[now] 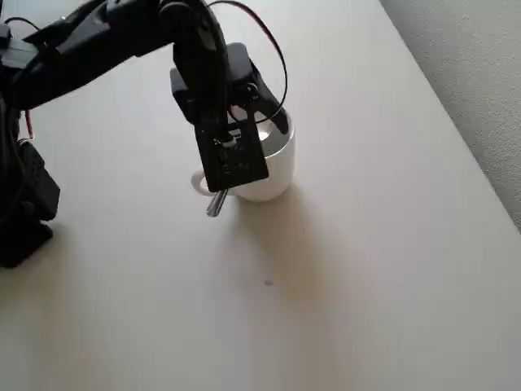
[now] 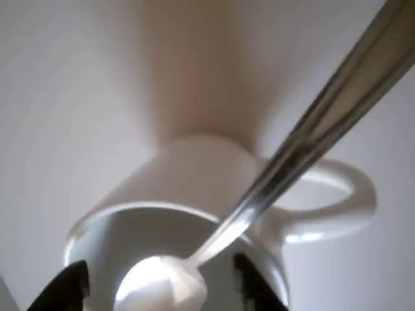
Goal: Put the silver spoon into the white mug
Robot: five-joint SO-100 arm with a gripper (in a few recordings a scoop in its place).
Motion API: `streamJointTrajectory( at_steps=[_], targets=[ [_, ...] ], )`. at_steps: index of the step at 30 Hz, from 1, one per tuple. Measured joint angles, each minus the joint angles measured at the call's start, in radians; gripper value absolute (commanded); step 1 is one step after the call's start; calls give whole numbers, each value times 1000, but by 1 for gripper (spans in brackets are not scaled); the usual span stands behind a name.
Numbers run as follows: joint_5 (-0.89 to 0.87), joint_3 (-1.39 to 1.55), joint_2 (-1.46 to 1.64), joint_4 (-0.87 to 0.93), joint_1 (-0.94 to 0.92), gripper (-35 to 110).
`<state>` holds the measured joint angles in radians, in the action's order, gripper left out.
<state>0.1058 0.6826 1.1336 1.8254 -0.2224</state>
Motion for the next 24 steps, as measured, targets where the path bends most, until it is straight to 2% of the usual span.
streamJointTrajectory(
  at_steps=[12, 24],
  targets=[
    [17, -43, 9, 0, 9, 27],
    [57, -46, 0, -28, -63, 27]
  ],
)
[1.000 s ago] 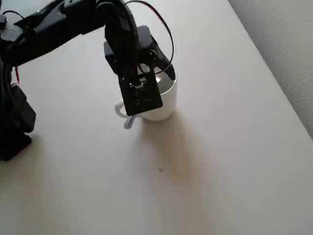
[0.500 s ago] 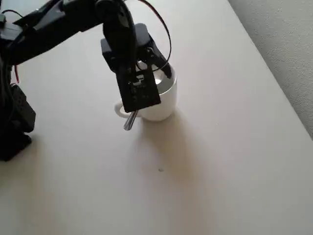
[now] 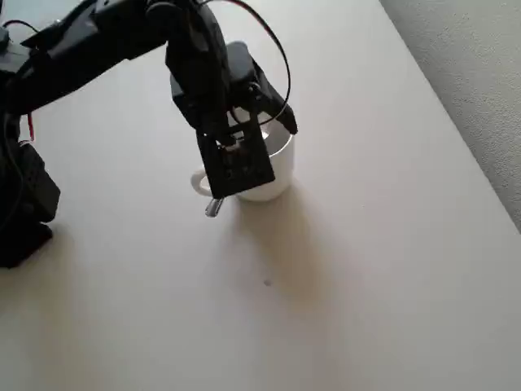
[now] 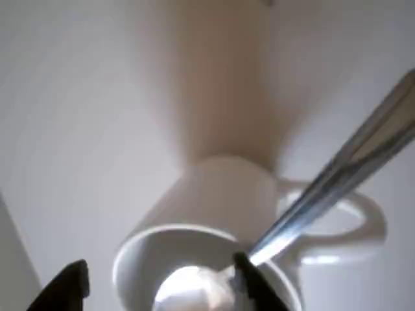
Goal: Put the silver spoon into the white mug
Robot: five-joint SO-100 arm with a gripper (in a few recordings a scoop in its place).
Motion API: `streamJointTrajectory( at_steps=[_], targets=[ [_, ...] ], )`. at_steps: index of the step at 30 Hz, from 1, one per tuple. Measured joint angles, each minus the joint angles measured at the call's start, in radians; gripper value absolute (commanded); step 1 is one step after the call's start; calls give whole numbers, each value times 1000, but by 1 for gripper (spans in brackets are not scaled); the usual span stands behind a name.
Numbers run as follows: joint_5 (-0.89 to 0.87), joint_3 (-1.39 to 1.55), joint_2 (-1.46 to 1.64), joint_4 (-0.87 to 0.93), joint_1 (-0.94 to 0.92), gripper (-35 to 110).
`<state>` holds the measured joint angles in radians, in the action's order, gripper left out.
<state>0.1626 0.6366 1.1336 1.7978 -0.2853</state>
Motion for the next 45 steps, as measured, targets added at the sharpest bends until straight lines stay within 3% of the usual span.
streamJointTrajectory(
  at_steps=[17, 22, 24, 29, 36, 45],
  targets=[
    [0, 0, 8, -2, 11, 27],
    [-14, 14, 160, 31, 34, -1],
    [-35, 74, 284, 38, 46, -2],
    [-55, 353, 707, 28, 61, -2],
    [-66, 1141, 1551, -207, 44, -2],
    [-52, 1928, 2023, -367, 37, -2]
  ],
)
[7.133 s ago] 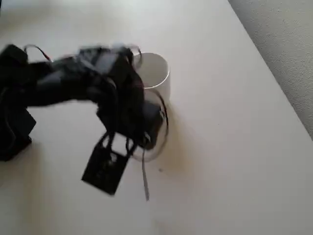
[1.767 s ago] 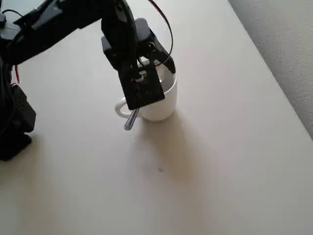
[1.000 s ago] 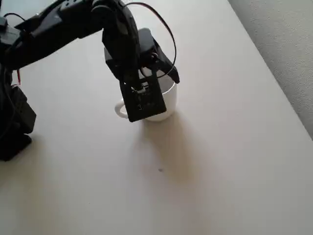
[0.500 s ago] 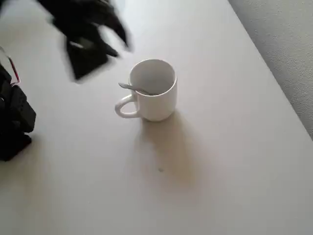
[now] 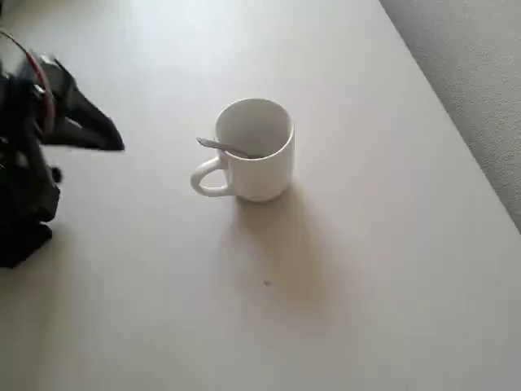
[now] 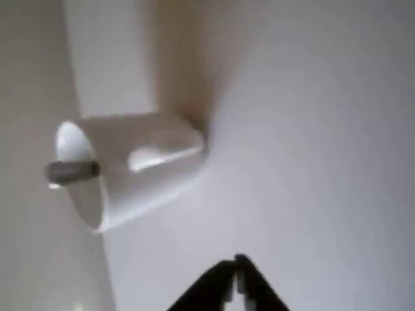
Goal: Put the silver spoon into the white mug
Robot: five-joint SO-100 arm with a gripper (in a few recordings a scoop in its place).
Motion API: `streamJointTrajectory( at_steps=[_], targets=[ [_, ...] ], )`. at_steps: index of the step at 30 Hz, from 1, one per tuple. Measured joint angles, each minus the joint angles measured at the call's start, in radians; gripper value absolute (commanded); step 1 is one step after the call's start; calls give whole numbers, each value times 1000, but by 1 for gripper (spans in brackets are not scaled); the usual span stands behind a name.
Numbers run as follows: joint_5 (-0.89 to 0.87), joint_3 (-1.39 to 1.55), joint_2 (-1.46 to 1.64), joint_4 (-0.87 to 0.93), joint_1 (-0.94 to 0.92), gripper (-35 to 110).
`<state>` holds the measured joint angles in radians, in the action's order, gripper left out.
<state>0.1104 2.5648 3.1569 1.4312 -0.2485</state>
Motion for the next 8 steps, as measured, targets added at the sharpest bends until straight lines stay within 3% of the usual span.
streamJointTrajectory(
  at_steps=[8],
  targets=[
    [41, 344, 126, -67, -15, -2]
  ],
)
